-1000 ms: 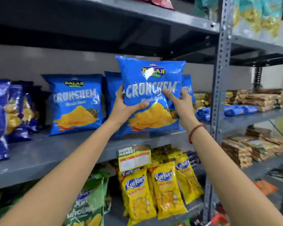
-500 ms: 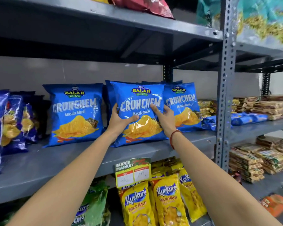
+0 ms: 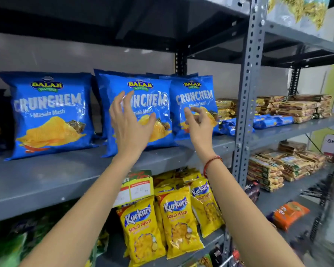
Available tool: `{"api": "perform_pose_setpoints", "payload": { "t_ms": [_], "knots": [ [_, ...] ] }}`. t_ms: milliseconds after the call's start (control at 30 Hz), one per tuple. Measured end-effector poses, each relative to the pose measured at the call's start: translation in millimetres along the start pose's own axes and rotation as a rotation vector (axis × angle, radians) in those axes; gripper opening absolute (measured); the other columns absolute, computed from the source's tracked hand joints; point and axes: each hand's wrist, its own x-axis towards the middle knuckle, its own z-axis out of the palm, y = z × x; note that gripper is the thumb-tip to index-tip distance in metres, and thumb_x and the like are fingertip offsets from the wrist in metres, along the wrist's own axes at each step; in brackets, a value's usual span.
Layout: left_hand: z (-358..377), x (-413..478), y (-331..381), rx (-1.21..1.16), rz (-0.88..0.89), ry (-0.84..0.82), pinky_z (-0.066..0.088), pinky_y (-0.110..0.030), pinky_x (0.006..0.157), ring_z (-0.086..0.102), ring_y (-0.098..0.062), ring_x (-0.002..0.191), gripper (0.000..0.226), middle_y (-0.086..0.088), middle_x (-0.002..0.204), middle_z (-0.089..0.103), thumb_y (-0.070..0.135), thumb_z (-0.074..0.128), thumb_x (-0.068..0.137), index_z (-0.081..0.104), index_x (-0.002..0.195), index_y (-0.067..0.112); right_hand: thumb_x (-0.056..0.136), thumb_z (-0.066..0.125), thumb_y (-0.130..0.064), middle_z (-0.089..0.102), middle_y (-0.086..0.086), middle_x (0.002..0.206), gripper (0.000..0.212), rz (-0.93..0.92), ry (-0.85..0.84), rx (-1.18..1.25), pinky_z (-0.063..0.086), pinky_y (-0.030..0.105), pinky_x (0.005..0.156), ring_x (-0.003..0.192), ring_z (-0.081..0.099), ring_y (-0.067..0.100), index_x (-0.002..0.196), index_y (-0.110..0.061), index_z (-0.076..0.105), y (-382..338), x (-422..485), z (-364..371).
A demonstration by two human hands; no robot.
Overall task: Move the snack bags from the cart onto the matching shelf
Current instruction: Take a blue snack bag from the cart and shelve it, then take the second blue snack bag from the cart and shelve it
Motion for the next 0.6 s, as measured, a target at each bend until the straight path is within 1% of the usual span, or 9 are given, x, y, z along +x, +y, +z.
{"api": "perform_pose_setpoints", "payload": {
  "t_ms": [67, 133, 200, 300, 367, 433, 500, 567, 600],
  "knots": [
    [13.3, -17.9, 20.7, -0.032, 0.13, -0.016, 0.026, -0.036, 0.109, 0.034, -0.028, 0.132, 0.055, -0.013, 0.138, 0.042, 0.03, 0.064, 0.078, 0.048, 0.127, 0.012, 0.092, 0.059, -0.037, 0.066, 0.0, 0.088, 0.029, -0.017, 0.029, 0.026, 0.056, 0.038, 0.082, 0.076, 0.066, 0.008, 0.112, -0.017, 0.057, 3.8, -12.9, -24.2],
    [33.2, -44.7, 38.7, -0.099, 0.225, -0.071, 0.029, -0.033, 0.108, 0.039, -0.026, 0.128, 0.048, -0.013, 0.134, 0.047, 0.028, 0.062, 0.079, 0.052, 0.123, 0.011, 0.09, 0.06, -0.038, 0.069, 0.002, 0.09, 0.021, -0.026, 0.087, 0.005, 0.054, 0.043, 0.086, 0.087, 0.069, 0.015, 0.103, -0.022, 0.059, 13.4, -27.8, -54.4],
    [51.6, -76.7, 52.9, -0.221, 0.244, -0.175, 0.03, -0.03, 0.108, 0.042, -0.022, 0.124, 0.045, -0.012, 0.129, 0.05, 0.025, 0.063, 0.079, 0.054, 0.12, 0.009, 0.084, 0.06, -0.045, 0.07, 0.01, 0.096, 0.017, -0.008, 0.165, -0.032, 0.053, 0.05, 0.088, 0.094, 0.068, 0.027, 0.093, -0.031, 0.06, 25.4, -45.2, -86.0],
    [81.9, -128.5, 64.9, -0.324, 0.23, -0.367, 0.032, -0.03, 0.107, 0.046, -0.021, 0.12, 0.042, -0.011, 0.124, 0.054, 0.021, 0.062, 0.079, 0.055, 0.119, 0.008, 0.08, 0.059, -0.054, 0.071, 0.012, 0.095, 0.019, 0.054, 0.256, -0.142, 0.053, 0.053, 0.085, 0.092, 0.068, 0.03, 0.089, -0.037, 0.06, 53.9, -73.6, -135.7],
    [104.3, -166.0, 69.1, -0.368, 0.213, -0.502, 0.035, -0.03, 0.105, 0.049, -0.021, 0.117, 0.039, -0.01, 0.12, 0.056, 0.02, 0.061, 0.078, 0.057, 0.116, 0.009, 0.082, 0.06, -0.052, 0.07, 0.012, 0.089, 0.017, 0.131, 0.311, -0.189, 0.053, 0.054, 0.082, 0.088, 0.068, 0.03, 0.088, -0.037, 0.062, 79.9, -94.1, -169.6],
    [124.0, -201.4, 70.8, -0.391, 0.202, -0.64, 0.035, -0.025, 0.102, 0.05, -0.019, 0.112, 0.038, -0.01, 0.116, 0.058, 0.02, 0.061, 0.077, 0.058, 0.114, 0.009, 0.087, 0.061, -0.044, 0.068, 0.006, 0.086, 0.019, 0.22, 0.342, -0.237, 0.053, 0.044, 0.079, 0.083, 0.067, 0.021, 0.093, -0.027, 0.063, 106.0, -116.8, -198.7],
    [144.6, -239.6, 68.6, -0.399, 0.182, -0.791, 0.032, -0.018, 0.099, 0.049, -0.017, 0.11, 0.038, -0.011, 0.114, 0.059, 0.019, 0.06, 0.076, 0.059, 0.112, 0.008, 0.089, 0.061, -0.037, 0.067, 0.0, 0.082, 0.015, 0.294, 0.379, -0.287, 0.052, 0.03, 0.073, 0.077, 0.064, 0.009, 0.092, -0.022, 0.062, 133.8, -141.7, -226.3],
    [164.4, -280.9, 62.8, -0.387, 0.133, -0.947, 0.034, -0.021, 0.096, 0.053, -0.023, 0.108, 0.039, -0.013, 0.113, 0.06, 0.02, 0.06, 0.075, 0.059, 0.111, 0.007, 0.09, 0.063, -0.029, 0.064, -0.005, 0.074, 0.011, 0.385, 0.418, -0.346, 0.047, 0.019, 0.067, 0.066, 0.059, -0.006, 0.089, -0.018, 0.062, 164.3, -168.6, -254.5],
    [172.4, -301.8, 59.0, -0.383, 0.1, -1.023, 0.035, -0.023, 0.094, 0.055, -0.027, 0.107, 0.039, -0.015, 0.112, 0.06, 0.019, 0.061, 0.075, 0.06, 0.111, 0.006, 0.09, 0.063, -0.025, 0.062, -0.006, 0.071, 0.01, 0.441, 0.434, -0.379, 0.045, 0.017, 0.064, 0.06, 0.056, -0.009, 0.089, -0.015, 0.062, 179.1, -183.1, -267.7]
  ]
}}
